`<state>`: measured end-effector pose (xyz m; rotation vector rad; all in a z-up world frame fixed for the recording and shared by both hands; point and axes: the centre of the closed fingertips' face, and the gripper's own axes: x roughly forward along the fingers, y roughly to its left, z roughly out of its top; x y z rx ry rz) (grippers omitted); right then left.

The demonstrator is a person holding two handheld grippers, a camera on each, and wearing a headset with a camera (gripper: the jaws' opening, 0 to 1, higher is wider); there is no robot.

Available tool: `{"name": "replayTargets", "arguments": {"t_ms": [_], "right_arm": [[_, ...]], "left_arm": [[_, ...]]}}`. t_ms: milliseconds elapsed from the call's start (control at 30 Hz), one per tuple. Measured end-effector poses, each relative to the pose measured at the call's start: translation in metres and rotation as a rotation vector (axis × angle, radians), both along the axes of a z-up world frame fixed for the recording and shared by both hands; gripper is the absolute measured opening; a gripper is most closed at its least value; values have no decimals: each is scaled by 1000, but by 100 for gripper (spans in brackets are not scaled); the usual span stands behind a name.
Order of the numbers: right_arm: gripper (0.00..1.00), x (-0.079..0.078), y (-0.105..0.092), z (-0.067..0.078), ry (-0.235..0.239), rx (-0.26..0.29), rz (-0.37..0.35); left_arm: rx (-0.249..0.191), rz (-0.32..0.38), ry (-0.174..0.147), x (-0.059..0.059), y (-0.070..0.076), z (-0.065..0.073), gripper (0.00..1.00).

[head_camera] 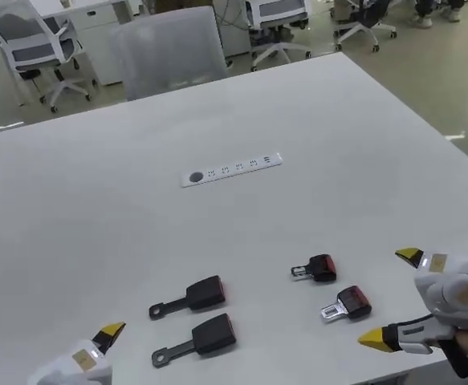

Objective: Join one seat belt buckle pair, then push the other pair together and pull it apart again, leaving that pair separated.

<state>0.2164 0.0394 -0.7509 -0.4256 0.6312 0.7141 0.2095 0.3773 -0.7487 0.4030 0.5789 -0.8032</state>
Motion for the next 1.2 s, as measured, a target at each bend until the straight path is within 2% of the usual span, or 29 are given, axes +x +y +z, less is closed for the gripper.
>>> {"name": "replayTargets", "arguments": {"t_ms": [200, 400, 567, 900, 1067, 1200], "right_arm": [[98, 0, -4, 1, -2, -17, 1], [96, 1, -3, 4, -2, 10, -7], [96, 4, 1, 10, -9, 22, 4], [94, 10, 0, 11, -12, -9, 24], [92, 7, 2, 3, 10, -13, 26], [91, 9, -5, 3, 9, -34, 18]], "left_arm": [[2, -8, -7, -1, -1, 0, 94], [-1, -4, -11, -2, 0, 2, 94], [19, -30, -12, -3, -4, 3, 93], [1, -16, -22, 0, -5, 5, 92], [-10, 6, -21, 4, -2, 4, 91], [9, -1, -23, 5, -2, 2, 88]]}}
